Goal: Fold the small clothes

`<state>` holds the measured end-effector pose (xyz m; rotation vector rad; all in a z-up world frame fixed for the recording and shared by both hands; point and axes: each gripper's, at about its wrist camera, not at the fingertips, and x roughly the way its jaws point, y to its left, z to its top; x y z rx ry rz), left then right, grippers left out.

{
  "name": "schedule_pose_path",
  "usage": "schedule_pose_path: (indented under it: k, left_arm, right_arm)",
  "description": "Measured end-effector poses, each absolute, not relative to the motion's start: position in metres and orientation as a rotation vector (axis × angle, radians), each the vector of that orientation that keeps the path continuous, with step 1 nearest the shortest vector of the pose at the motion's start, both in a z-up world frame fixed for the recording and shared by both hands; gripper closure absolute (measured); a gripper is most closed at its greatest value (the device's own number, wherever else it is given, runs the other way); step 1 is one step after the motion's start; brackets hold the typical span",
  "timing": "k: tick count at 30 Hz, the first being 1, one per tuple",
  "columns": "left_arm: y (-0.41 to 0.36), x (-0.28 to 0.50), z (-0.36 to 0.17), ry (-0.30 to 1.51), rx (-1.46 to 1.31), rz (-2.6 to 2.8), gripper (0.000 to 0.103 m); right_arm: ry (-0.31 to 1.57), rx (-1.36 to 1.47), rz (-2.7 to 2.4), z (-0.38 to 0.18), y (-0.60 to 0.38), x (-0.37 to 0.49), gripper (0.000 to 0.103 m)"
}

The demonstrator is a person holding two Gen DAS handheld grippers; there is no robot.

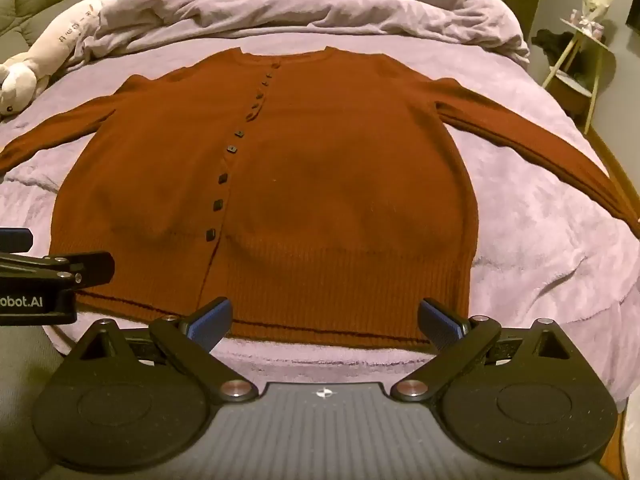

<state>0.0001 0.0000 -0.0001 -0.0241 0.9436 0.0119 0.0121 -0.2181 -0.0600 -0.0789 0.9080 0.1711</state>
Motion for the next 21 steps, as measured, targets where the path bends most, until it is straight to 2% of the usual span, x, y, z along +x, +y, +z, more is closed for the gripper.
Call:
schedule_pose_path:
  k: [9,21]
  left_arm:
    - [-0.001,-0.002,-0.006,0.952,-0.019,0.018,0.0]
    - [-0.001,0.001,-0.004,0.965,-0.035,0.007,0.0]
  right_arm:
    - [0.904,-0.099,0.162,-0.046,-0.209,0.017,0.004]
    - [0.874,-0.092,0.177,-0.057,-0.214,0.01,0.004]
